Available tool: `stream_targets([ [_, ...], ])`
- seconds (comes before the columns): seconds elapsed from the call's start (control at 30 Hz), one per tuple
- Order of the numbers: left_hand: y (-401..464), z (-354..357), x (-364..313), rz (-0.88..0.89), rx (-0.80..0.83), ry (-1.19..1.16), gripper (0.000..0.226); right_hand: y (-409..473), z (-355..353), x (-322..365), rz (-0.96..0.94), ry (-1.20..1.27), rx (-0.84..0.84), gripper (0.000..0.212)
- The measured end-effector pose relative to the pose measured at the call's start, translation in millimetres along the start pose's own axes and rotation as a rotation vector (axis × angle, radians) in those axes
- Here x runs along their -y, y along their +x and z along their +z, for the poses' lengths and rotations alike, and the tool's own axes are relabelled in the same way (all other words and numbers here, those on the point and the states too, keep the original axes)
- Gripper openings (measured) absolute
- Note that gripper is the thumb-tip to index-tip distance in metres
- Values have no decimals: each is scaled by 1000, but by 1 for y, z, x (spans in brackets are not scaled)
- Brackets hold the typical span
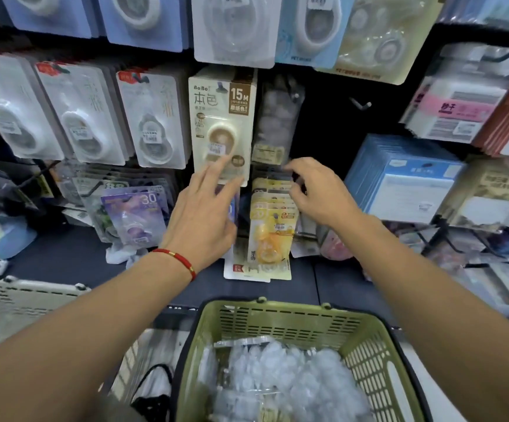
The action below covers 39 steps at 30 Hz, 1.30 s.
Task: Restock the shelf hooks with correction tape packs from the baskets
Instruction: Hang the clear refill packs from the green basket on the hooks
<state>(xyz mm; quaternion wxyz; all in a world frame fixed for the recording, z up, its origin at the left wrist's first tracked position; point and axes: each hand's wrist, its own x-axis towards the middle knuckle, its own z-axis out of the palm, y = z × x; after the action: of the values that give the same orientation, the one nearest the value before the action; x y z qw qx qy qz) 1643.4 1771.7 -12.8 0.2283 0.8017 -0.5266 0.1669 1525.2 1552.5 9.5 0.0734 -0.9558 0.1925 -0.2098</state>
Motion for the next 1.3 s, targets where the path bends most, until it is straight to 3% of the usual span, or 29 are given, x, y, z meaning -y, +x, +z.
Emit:
stream_targets([
  [0.07, -15, 6, 2, 48, 119, 47, 67, -40, 2, 1, 11, 97, -6, 30],
  [0.13, -35, 15, 3, 79, 338, 101, 65, -76, 11, 0, 50, 169, 101, 23],
  [0.23, -72, 34, -2, 185, 689, 226, 66, -120, 44, -8, 122, 143, 473, 25],
  [0.33, -113, 58, -15, 234, 876, 238, 60, -174, 93, -21, 198, -12, 878, 32],
  [0.4, -144, 80, -29, 172, 911, 161, 54, -221, 126, -30, 273, -32, 1039, 44],
  [0.47, -179, 101, -46, 73, 963, 69, 54, -269, 154, -33, 364, 1, 1104, 78],
  [0.53, -213, 119, -60, -22, 1006, -20, 54, -308, 175, -26, 402, -7, 1065, 96],
  [0.6, -236, 131, -68, -99, 1007, -93, 53, -330, 189, -15, 425, -53, 962, 97],
  [0.67, -245, 137, -73, -171, 974, -151, 52, -334, 191, -8, 454, 18, 880, 82],
  [0.77, -240, 140, -76, -336, 901, -246, 46, -325, 181, -15, 650, 397, 630, 29],
  [0.83, -233, 140, -76, -453, 863, -299, 42, -320, 169, -25, 744, 625, 503, 25],
  [0.9, -231, 141, -77, -542, 837, -360, 38, -318, 156, -32, 714, 612, 526, 23],
  [1.07, -239, 146, -84, -670, 835, -417, 36, -317, 178, 0, 574, 490, 729, 49],
  [1.17, -252, 149, -87, -662, 890, -388, 49, -316, 206, 34, 702, 526, 782, 65],
  [1.3, -254, 160, -77, -596, 1033, -380, 75, -318, 225, 50, 914, 617, 649, 65],
])
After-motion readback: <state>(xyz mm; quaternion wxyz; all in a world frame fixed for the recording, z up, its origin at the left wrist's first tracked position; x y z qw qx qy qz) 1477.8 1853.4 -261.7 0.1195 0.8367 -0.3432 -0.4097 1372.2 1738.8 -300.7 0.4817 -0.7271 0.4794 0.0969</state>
